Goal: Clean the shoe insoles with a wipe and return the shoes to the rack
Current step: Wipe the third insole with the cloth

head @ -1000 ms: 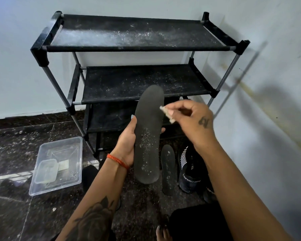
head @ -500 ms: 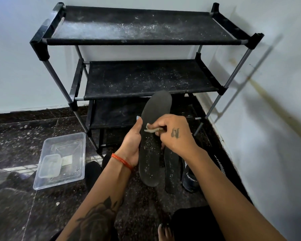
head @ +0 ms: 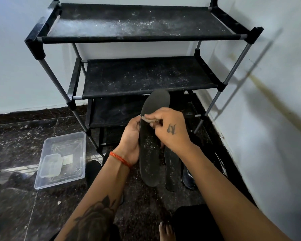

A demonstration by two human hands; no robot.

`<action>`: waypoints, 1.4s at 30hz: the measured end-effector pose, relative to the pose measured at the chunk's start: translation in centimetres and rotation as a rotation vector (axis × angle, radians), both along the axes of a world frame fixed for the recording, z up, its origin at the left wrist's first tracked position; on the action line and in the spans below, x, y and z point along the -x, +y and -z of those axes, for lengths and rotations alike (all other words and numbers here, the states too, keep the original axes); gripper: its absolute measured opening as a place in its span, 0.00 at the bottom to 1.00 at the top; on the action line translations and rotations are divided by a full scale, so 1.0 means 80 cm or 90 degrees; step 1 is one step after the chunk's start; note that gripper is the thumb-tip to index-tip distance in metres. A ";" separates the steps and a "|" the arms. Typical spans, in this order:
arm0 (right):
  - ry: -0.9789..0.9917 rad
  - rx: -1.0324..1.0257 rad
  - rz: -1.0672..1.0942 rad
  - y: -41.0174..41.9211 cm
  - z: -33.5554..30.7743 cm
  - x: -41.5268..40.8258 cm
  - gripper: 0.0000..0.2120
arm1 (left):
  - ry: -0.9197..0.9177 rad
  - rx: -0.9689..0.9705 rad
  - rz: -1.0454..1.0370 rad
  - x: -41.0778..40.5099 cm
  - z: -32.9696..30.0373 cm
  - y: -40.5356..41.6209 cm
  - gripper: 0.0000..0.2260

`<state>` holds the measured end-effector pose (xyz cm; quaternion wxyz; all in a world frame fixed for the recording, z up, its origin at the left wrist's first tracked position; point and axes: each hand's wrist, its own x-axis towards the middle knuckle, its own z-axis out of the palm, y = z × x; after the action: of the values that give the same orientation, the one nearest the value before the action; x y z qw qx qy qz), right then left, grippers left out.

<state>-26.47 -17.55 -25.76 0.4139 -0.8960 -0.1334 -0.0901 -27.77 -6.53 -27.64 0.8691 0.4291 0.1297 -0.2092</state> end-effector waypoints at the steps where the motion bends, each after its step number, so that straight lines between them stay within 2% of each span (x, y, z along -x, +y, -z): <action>1: 0.008 -0.009 -0.038 0.000 -0.002 0.002 0.13 | -0.002 0.002 -0.020 -0.001 -0.001 0.002 0.22; 5: 0.116 -0.008 -0.147 -0.021 -0.013 0.006 0.16 | -0.021 0.010 -0.054 -0.004 -0.001 0.005 0.23; 10: -0.018 -0.125 0.053 -0.027 -0.011 -0.004 0.11 | 0.009 0.042 0.008 -0.002 -0.005 0.006 0.22; 13: 0.000 -0.057 0.065 -0.011 -0.004 -0.008 0.11 | 0.012 0.036 0.029 0.002 -0.006 0.003 0.22; 17: 0.011 -0.040 -0.043 0.004 -0.006 0.003 0.12 | 0.013 0.041 -0.009 0.000 -0.006 0.009 0.21; 20: 0.092 -0.021 -0.157 -0.003 -0.018 0.010 0.13 | 0.005 0.041 -0.035 -0.003 -0.003 0.009 0.18; 22: 0.140 -0.044 -0.171 -0.013 -0.028 0.011 0.14 | 0.004 0.047 -0.017 -0.001 -0.004 0.007 0.18; 24: 0.144 -0.121 -0.105 -0.019 -0.033 0.010 0.14 | 0.013 0.053 0.034 0.000 -0.006 0.006 0.19; 26: 0.054 -0.155 0.003 -0.017 -0.031 0.005 0.12 | 0.020 0.059 0.067 0.001 -0.008 0.007 0.20; 28: -0.028 -0.132 0.085 -0.012 -0.023 -0.002 0.11 | 0.017 0.071 0.074 0.002 -0.008 0.006 0.19; 30: -0.040 -0.084 0.104 -0.007 -0.016 -0.008 0.11 | 0.019 0.066 0.076 0.003 -0.008 0.003 0.18; 34: -0.030 0.017 0.055 0.003 -0.013 -0.008 0.12 | 0.028 0.052 0.058 0.002 -0.006 0.004 0.21; 42: 0.002 0.051 -0.115 -0.002 -0.024 0.010 0.12 | 0.031 0.059 0.031 0.001 -0.009 0.006 0.27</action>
<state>-27.26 -17.70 -23.82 0.3842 -0.8963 -0.2166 -0.0457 -27.81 -6.03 -26.93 0.8792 0.3864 0.1307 -0.2462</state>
